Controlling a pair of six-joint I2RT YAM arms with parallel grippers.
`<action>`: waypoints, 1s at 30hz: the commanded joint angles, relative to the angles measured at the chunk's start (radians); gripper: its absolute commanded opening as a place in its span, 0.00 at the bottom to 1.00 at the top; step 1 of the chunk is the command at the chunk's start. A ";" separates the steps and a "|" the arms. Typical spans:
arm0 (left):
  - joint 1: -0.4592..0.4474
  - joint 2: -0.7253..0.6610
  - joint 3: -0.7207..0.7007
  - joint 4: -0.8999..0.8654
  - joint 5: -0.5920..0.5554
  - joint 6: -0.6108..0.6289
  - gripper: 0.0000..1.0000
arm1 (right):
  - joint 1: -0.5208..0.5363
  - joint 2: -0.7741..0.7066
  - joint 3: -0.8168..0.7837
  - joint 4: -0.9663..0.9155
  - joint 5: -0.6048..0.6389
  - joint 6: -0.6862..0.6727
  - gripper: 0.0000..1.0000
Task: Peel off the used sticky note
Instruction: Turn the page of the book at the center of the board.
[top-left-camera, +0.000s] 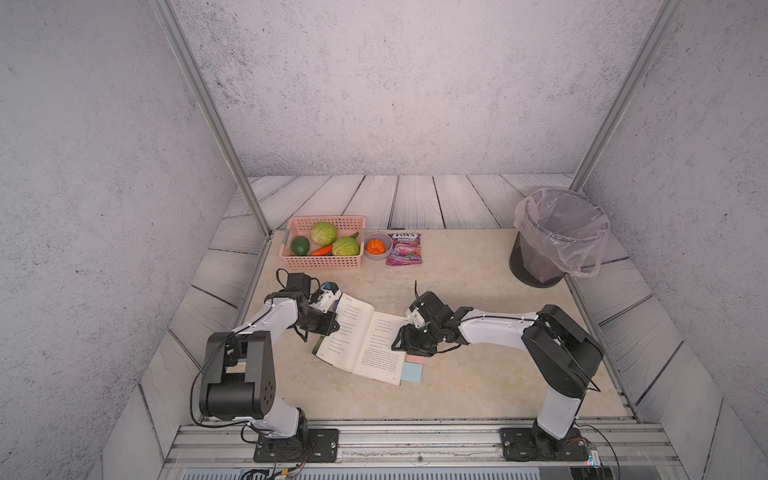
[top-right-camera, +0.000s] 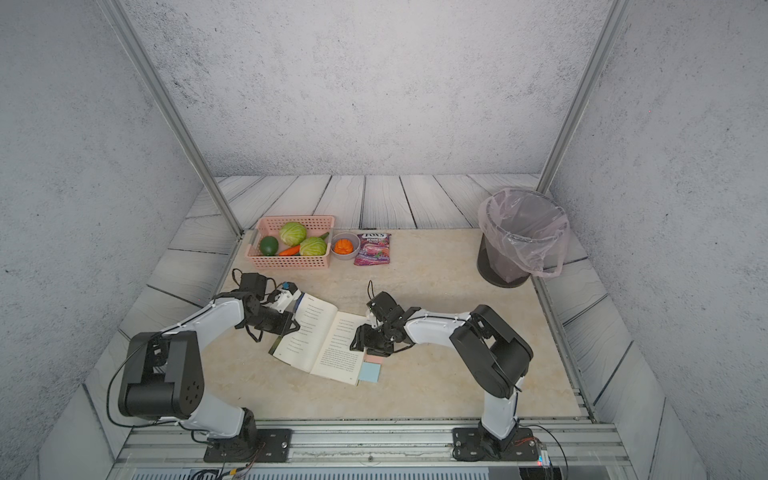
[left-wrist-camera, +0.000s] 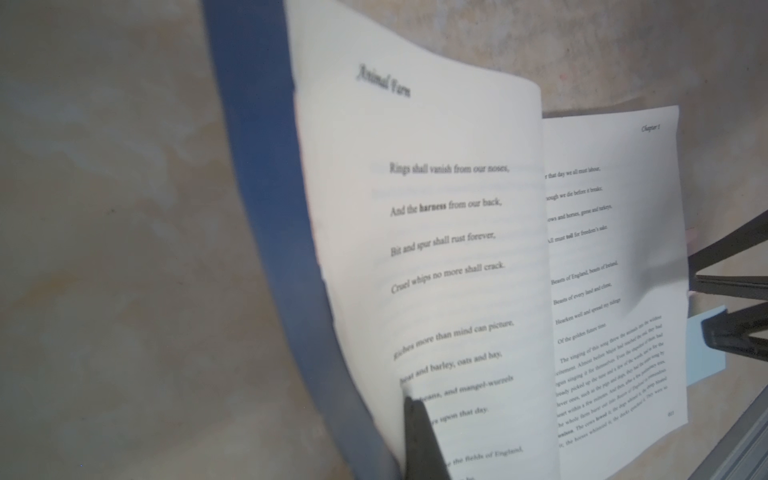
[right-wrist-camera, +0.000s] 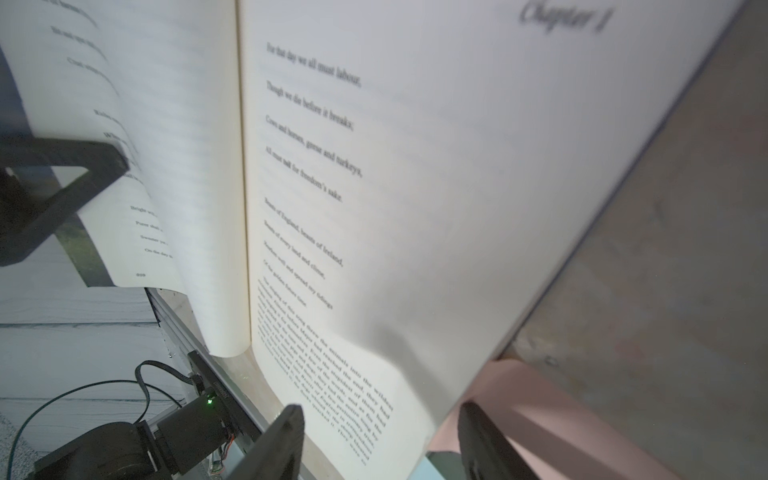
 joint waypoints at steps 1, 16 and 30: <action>0.009 0.021 -0.007 -0.023 -0.027 0.020 0.00 | 0.011 0.008 0.033 0.015 -0.009 0.007 0.63; 0.009 0.019 -0.009 -0.023 -0.023 0.020 0.00 | 0.019 0.033 0.093 0.001 -0.023 0.007 0.63; 0.010 0.016 -0.009 -0.025 -0.021 0.020 0.00 | 0.021 0.046 0.128 -0.007 -0.039 0.005 0.63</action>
